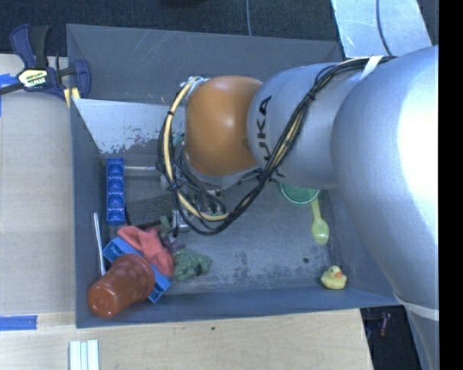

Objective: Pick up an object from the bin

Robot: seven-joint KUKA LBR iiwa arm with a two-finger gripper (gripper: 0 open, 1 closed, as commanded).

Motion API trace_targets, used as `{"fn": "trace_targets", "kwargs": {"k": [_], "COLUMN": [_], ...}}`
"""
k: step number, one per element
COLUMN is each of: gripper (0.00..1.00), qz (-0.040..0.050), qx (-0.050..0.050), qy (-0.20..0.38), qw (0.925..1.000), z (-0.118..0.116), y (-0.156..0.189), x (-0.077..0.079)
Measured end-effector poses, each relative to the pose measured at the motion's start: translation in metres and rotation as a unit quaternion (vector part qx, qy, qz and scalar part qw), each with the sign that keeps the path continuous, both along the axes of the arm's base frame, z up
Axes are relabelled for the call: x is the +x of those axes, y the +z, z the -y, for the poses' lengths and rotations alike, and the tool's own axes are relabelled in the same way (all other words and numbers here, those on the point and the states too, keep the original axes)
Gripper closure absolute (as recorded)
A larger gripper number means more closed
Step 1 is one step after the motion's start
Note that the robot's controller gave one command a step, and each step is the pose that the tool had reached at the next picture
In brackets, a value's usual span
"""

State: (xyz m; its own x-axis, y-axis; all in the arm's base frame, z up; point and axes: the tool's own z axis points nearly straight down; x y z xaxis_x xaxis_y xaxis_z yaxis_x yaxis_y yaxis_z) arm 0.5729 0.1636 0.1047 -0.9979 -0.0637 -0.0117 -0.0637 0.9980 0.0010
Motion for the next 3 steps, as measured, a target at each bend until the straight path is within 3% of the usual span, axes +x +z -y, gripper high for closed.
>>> {"fn": "trace_targets", "kwargs": {"k": [1, 2, 3], "gripper": [0.0, 0.0, 0.0], "qz": [0.0029, 0.0046, 0.0043], "qx": [0.0, 0.003, 0.002], "qy": [-0.032, 0.023, 0.007], "qw": [0.9995, 0.9997, 1.0], "z": [-0.017, -0.015, 0.003], "y": [-0.027, -0.028, -0.004], "x": [-0.018, -0.019, -0.028]}}
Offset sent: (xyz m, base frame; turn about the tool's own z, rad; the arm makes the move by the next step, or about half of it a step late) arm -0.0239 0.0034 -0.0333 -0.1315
